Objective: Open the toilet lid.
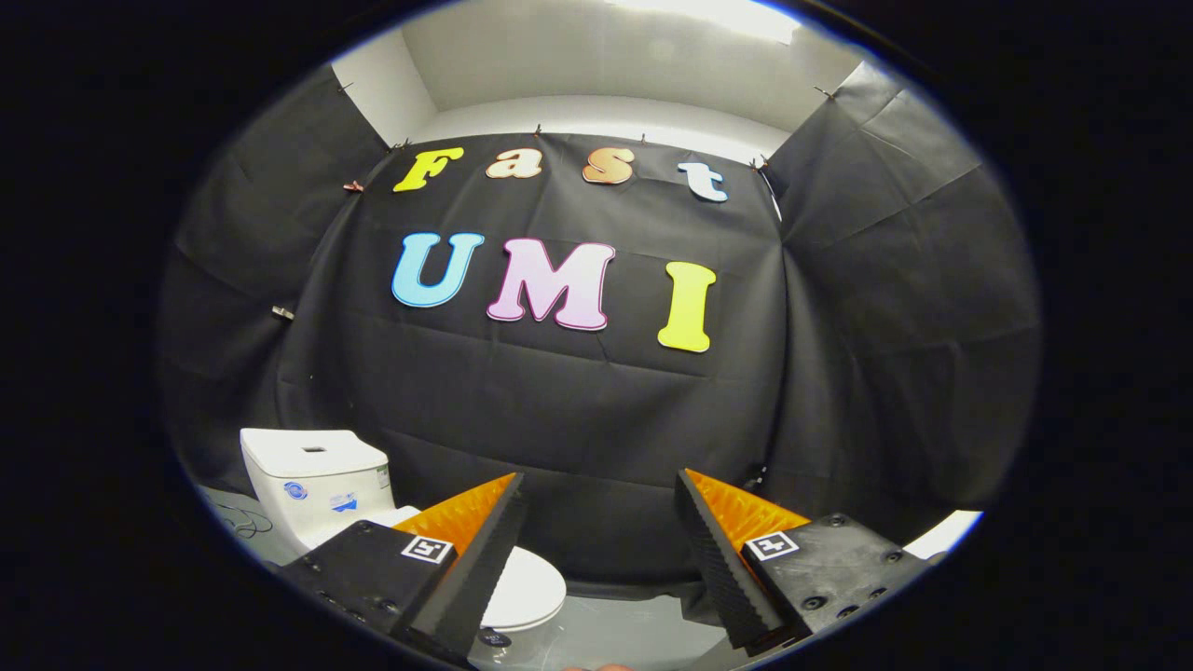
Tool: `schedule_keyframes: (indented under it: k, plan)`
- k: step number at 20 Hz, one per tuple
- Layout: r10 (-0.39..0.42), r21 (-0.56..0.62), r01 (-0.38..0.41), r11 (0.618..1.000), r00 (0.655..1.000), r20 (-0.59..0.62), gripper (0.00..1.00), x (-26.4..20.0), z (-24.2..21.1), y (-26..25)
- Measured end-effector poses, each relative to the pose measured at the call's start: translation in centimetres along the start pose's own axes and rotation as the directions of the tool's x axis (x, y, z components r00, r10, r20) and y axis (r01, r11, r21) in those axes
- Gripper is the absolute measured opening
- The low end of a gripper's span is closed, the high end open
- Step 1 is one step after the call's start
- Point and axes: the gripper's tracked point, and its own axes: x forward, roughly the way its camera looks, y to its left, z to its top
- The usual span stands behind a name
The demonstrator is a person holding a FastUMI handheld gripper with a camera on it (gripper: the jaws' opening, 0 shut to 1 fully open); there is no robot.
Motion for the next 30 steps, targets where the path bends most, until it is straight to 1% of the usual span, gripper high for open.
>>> schedule_keyframes:
  k: [2,4,6,7,8,10,11,13,14,15,16,17,18,20,21,22,23,24,25,26,28,30]
  plan:
    - [0.011,-0.01,-0.011,1.0,1.0,-0.004,0.98,0.1,-0.2,0.3]
    - [0.032,0.004,-0.032,0.999,0.999,-0.004,0.98,0.2,0.0,0.9]
    - [0.068,0.05,-0.066,0.997,0.997,-0.034,0.98,0.4,-0.3,1.6]
    - [0.101,0.065,-0.096,0.993,0.993,-0.068,0.98,0.4,-0.9,2.2]
    - [0.131,0.064,-0.126,0.99,0.988,-0.079,0.98,0.8,-1.2,2.5]
    - [0.145,0.022,-0.144,0.989,0.987,-0.065,0.98,1.7,-1.5,1.9]
    - [0.147,-0.001,-0.148,0.989,0.987,-0.059,0.98,3.0,-1.8,1.5]
    - [0.163,-0.003,-0.164,0.987,0.982,-0.096,0.98,4.9,-4.1,1.2]
    - [0.176,0.023,-0.175,0.984,0.974,-0.142,0.98,5.2,-5.8,1.4]
    - [0.212,0.078,-0.199,0.977,0.955,-0.206,0.98,5.1,-7.9,2.1]
    - [0.268,0.16,-0.231,0.96,0.923,-0.276,0.98,4.7,-10.2,3.4]
    - [0.319,0.247,-0.243,0.938,0.883,-0.344,0.98,3.9,-12.6,4.4]
    - [0.359,0.327,-0.233,0.916,0.84,-0.406,0.99,3.5,-15.1,5.2]
    - [0.418,0.464,-0.165,0.87,0.746,-0.519,0.99,2.5,-20.8,6.3]
    - [0.438,0.521,-0.116,0.846,0.709,-0.553,0.99,2.1,-23.3,6.6]
    - [0.438,0.554,-0.049,0.831,0.673,-0.597,0.98,1.7,-26.2,6.5]
    - [0.437,0.585,0.021,0.811,0.644,-0.628,0.98,1.2,-28.4,6.2]
    - [0.452,0.621,0.079,0.78,0.614,-0.646,0.98,0.9,-30.2,6.5]
    - [0.47,0.645,0.126,0.753,0.582,-0.663,0.98,0.5,-31.9,7.0]
    - [0.479,0.645,0.167,0.745,0.539,-0.693,0.97,-0.4,-33.8,7.5]
    - [0.529,0.68,0.198,0.706,0.491,-0.692,0.97,-1.4,-35.9,9.5]
    - [0.562,0.696,0.223,0.682,0.45,-0.694,0.97,-2.1,-37.0,10.8]
